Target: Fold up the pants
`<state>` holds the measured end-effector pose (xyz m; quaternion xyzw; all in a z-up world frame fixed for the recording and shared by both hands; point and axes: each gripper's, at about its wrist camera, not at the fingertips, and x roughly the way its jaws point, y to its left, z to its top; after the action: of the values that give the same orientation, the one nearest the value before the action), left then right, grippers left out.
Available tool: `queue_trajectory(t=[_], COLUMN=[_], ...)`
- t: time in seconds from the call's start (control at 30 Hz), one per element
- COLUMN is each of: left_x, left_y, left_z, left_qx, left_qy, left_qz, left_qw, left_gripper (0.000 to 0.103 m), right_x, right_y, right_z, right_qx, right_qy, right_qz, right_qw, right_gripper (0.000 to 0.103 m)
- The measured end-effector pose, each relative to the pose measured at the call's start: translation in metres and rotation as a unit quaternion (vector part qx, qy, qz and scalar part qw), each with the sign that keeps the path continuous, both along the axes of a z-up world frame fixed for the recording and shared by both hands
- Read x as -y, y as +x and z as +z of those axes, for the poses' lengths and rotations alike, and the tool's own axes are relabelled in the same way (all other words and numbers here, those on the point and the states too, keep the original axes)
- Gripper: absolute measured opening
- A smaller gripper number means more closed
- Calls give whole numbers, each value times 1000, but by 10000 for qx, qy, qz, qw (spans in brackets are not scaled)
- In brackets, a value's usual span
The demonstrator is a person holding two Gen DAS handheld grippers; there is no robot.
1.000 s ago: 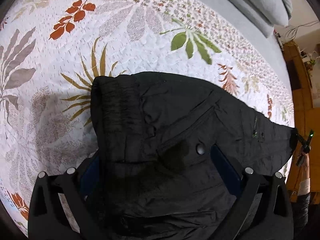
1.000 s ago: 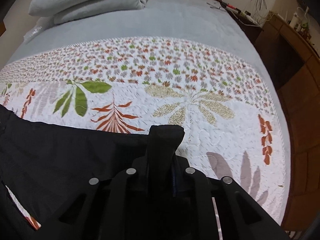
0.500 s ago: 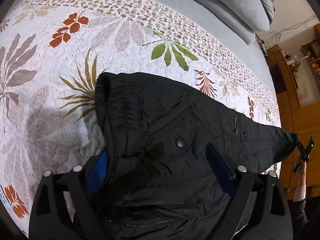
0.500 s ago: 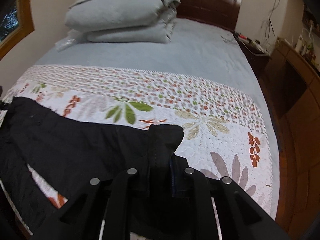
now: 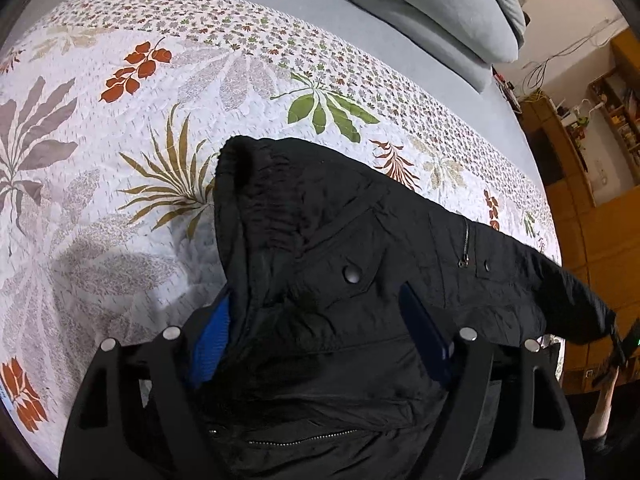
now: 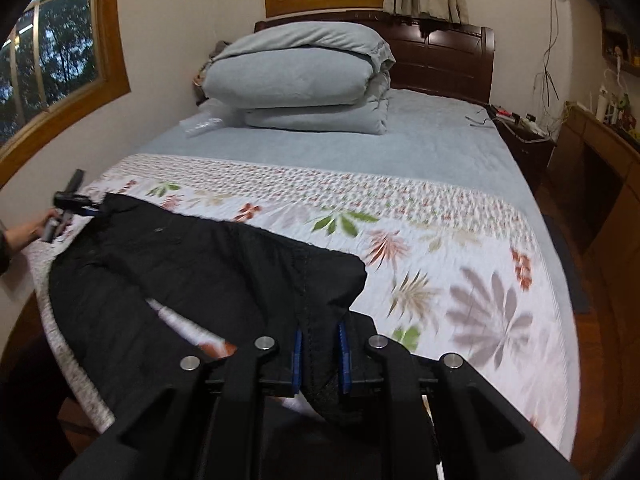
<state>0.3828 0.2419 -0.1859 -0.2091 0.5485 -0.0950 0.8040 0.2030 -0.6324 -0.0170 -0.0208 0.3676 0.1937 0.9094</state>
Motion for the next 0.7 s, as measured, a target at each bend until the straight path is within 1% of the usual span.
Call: queue_trajectory(t=[0.1, 0.17, 0.3, 0.47, 0.57, 0.6, 0.67, 0.7], left_x=[0, 1, 4, -1, -2, -2, -3, -3], left_y=[-5, -7, -17, -37, -53, -57, -67, -71], left_z=[-1, 0, 4, 11, 17, 18, 21, 22], left_qx=[96, 151, 336, 595, 799, 848, 913, 925], left_qy=[-80, -86, -143, -449, -502, -522, -543, -561], left_qz=[97, 117, 149, 423, 505, 518, 590, 612], left_qw=[9999, 9998, 9992, 9963, 9943, 9937, 9926, 9922], left_gripper=[79, 79, 80, 81, 82, 83, 89, 89], right_x=[2, 1, 1, 27, 45, 50, 57, 59], right_y=[-33, -53, -83, -108, -119, -122, -127, -129], right_z=[-10, -22, -54, -89, -101, -105, -115, -121], right_qx=[-127, -297, -657, -926, -1021, -1054, -1166, -1242], right_qy=[160, 221, 349, 818, 1103, 1169, 1207, 1205], right_qz=[9, 37, -11, -468, -748, -833, -942, -986], right_qw=[9998, 9993, 9972, 9912, 9858, 9840, 9813, 9800], right_gripper=[14, 14, 14, 14, 14, 14, 14, 14])
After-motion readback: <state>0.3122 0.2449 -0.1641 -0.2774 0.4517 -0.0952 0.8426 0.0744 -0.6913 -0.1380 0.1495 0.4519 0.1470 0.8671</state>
